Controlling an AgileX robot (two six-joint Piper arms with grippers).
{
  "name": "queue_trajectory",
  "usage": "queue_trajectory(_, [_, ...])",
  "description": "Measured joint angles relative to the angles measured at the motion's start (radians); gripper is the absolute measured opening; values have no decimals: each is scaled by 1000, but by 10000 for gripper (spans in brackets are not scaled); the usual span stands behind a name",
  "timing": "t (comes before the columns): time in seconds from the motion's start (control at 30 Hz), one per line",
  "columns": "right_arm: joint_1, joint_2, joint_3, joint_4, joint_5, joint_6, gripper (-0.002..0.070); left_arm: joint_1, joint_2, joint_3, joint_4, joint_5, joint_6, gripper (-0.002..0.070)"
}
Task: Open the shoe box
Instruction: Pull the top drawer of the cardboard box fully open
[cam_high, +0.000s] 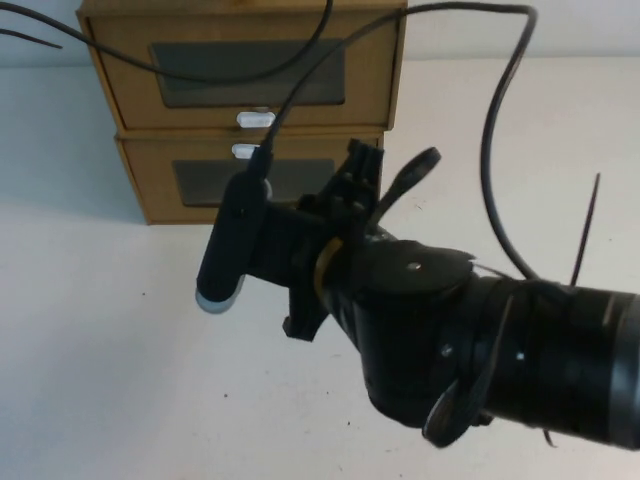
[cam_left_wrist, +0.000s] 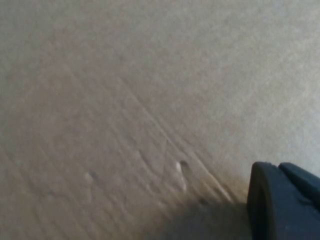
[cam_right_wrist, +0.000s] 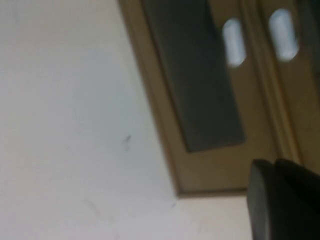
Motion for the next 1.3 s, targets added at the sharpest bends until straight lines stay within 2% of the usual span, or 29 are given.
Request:
queue_trajectory(0.13, [2, 57, -2, -340, -31, 152, -1, 0, 0, 0, 0, 0, 0, -5])
queue_trajectory(0.23, [2, 92, -21, -451, -73, 197, 50, 0, 0, 0, 0, 0, 0, -5])
queue_trajectory(0.47, [-34, 192, -116, -496, -69, 217, 335, 0, 0, 0, 0, 0, 0, -5])
queue_trajectory(0.53, [-51, 225, -148, -497, -49, 217, 371, 0, 0, 0, 0, 0, 0, -5])
queue_trajectory(0.83, [-121, 316, -248, -497, -48, 179, 372, 0, 0, 0, 0, 2, -1, -5])
queue_trajectory(1.3, [-156, 370, -333, -501, -144, 117, 371, 0, 0, 0, 0, 2, -1, -5])
